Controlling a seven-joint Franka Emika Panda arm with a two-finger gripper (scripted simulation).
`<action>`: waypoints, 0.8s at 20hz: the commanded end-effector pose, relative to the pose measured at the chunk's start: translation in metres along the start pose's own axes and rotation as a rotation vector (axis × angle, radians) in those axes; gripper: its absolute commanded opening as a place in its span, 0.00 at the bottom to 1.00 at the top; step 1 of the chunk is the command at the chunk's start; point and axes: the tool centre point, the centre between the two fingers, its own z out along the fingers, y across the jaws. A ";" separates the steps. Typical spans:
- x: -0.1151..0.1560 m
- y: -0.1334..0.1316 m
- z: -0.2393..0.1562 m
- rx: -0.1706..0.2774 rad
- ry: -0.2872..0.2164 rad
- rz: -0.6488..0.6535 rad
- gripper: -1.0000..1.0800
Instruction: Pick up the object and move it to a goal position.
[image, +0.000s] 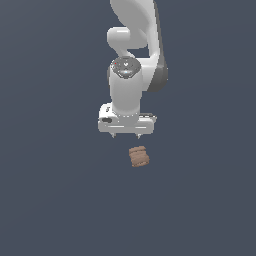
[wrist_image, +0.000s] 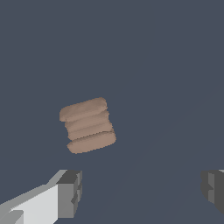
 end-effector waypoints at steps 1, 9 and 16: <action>0.000 0.000 0.000 0.000 0.000 0.000 0.96; 0.010 0.017 -0.007 -0.020 0.028 0.036 0.96; 0.012 0.014 -0.003 -0.021 0.028 0.024 0.96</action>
